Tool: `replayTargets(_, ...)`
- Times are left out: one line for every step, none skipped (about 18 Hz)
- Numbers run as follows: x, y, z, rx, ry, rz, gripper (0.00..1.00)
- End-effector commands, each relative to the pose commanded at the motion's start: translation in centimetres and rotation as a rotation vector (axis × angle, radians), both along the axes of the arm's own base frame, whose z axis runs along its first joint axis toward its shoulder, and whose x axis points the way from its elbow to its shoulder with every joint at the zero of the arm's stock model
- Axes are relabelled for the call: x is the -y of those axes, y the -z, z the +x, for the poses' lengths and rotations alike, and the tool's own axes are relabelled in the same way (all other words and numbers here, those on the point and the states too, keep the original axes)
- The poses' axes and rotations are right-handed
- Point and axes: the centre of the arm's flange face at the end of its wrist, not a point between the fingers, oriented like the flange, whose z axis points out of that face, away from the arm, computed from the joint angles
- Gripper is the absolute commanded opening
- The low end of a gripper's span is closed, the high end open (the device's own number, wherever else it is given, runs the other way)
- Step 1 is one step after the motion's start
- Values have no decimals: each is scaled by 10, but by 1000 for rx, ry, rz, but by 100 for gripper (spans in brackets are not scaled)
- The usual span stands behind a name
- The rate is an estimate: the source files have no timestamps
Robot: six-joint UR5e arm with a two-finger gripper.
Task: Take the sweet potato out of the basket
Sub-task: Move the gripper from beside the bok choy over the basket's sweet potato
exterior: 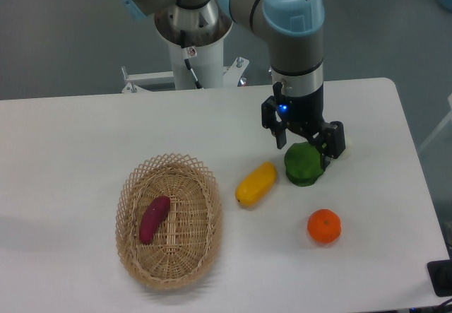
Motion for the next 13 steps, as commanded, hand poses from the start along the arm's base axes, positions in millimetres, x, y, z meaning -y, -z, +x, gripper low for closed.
replayTargets(0,0,0,0,1,0,100)
replayTargets(0,1,1,1,3,-1,100)
replayTargets(-5,1,6,6,14,3,100)
replayTargets(-9,-1,12,5,23,7,100)
replayTargets(-10,-5,18,-3,24,9,100)
replayTargets(-8,-3,22,4,29,10,100)
replayTargets(-12,5,30,18,44,3,100)
replayTargets(-16,13,40,32,56,-1,100)
replayTargets(-18,19,48,51,38,1,100)
replayTargets(-19,32,56,86,-6,5,100)
replayTargets(-22,36,67,109,-56,25,100)
replayTargets(-28,36,75,114,-105,49,100)
replayTargets(-38,40,86,126,-149,68,100)
